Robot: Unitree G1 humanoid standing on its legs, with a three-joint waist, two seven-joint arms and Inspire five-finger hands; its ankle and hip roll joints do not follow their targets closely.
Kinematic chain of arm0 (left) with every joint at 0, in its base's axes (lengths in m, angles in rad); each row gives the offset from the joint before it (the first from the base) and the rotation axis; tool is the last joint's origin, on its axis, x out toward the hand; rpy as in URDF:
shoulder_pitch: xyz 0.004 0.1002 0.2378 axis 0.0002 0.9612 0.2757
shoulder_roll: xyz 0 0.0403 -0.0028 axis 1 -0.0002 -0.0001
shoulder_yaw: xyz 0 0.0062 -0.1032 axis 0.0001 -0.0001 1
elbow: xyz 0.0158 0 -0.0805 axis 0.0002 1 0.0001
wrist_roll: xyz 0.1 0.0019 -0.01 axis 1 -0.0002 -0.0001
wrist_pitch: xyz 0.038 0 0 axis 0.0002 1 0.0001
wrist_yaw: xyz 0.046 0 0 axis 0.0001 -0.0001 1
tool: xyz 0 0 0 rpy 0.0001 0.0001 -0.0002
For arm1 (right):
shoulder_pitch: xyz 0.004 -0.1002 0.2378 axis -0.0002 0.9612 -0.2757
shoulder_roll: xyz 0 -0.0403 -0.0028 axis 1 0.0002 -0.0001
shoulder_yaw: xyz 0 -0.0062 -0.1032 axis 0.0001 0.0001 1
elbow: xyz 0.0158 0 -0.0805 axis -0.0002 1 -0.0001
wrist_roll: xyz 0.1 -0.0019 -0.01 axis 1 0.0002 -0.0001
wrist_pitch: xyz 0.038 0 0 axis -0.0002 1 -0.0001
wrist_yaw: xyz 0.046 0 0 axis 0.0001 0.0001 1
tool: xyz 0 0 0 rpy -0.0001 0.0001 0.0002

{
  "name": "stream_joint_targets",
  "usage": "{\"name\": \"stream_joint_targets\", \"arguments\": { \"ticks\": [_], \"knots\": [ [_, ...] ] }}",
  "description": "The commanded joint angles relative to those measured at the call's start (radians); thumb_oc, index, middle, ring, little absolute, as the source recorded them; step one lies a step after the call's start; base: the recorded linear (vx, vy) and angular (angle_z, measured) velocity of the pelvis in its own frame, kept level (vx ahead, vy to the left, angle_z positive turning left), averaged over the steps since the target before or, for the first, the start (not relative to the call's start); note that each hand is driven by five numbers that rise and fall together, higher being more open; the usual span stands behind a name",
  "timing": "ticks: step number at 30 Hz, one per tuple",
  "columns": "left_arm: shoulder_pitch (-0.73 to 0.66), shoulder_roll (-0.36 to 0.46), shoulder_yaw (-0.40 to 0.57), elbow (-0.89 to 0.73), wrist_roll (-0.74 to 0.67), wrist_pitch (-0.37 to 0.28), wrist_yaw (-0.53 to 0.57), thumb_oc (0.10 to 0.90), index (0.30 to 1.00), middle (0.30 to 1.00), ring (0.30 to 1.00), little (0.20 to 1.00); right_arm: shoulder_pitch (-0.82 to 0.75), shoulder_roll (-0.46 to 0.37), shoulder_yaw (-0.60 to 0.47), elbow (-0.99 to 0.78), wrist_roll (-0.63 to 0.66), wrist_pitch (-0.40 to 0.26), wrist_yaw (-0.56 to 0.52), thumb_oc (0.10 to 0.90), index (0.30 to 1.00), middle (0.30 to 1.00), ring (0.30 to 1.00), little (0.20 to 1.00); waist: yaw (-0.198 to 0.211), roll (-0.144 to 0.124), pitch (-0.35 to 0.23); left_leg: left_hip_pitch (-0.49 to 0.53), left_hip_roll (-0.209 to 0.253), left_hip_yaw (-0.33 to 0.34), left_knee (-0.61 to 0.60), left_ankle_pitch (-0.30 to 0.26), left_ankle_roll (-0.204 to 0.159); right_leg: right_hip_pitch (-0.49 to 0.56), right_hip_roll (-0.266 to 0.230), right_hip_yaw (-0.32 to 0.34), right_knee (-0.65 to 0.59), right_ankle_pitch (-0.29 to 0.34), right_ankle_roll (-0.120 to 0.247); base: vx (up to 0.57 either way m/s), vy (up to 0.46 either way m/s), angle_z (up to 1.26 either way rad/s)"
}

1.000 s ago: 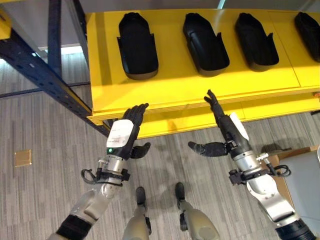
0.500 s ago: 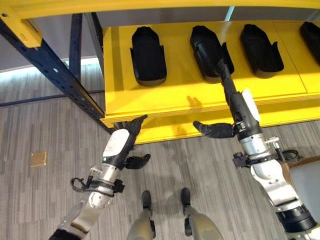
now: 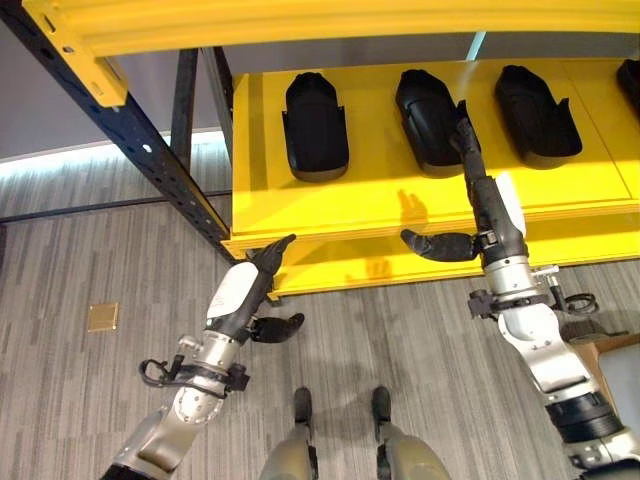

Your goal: Move parts from the plastic box to the shelf.

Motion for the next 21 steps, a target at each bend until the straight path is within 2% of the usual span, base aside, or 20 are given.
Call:
{"name": "stream_joint_targets", "arguments": {
  "ticks": [1,9,21],
  "knots": [
    [-0.038,0.016,0.047,-0.069,-0.057,-0.074,0.022,0.9,1.0,1.0,1.0,1.0,-0.152,0.005,0.002,-0.008,-0.002,-0.07,-0.069,0.9,1.0,1.0,1.0,1.0,0.006,-0.02,-0.076,0.106,0.052,0.036,-0.007,-0.078,-0.021,0.018,-0.026,-0.037,0.052,-0.068,0.037,-0.02,-0.033,0.01],
    [-0.056,0.015,0.023,-0.054,-0.073,-0.071,0.023,0.9,1.0,1.0,1.0,1.0,-0.216,-0.013,0.012,0.064,-0.01,-0.056,-0.105,0.9,1.0,1.0,1.0,1.0,0.014,0.003,-0.046,0.09,0.055,0.03,-0.007,-0.06,-0.025,-0.001,-0.021,-0.043,0.071,-0.076,0.03,-0.01,-0.008,0.0],
    [-0.068,0.016,0.0,-0.04,-0.077,-0.065,0.03,0.9,1.0,1.0,1.0,1.0,-0.29,-0.036,-0.002,0.149,-0.016,-0.042,-0.161,0.9,1.0,1.0,1.0,1.0,0.018,0.022,-0.022,0.073,0.057,0.023,-0.007,-0.05,-0.026,-0.032,-0.019,-0.047,0.099,-0.086,0.024,0.0,-0.006,0.02]
  ]
}}
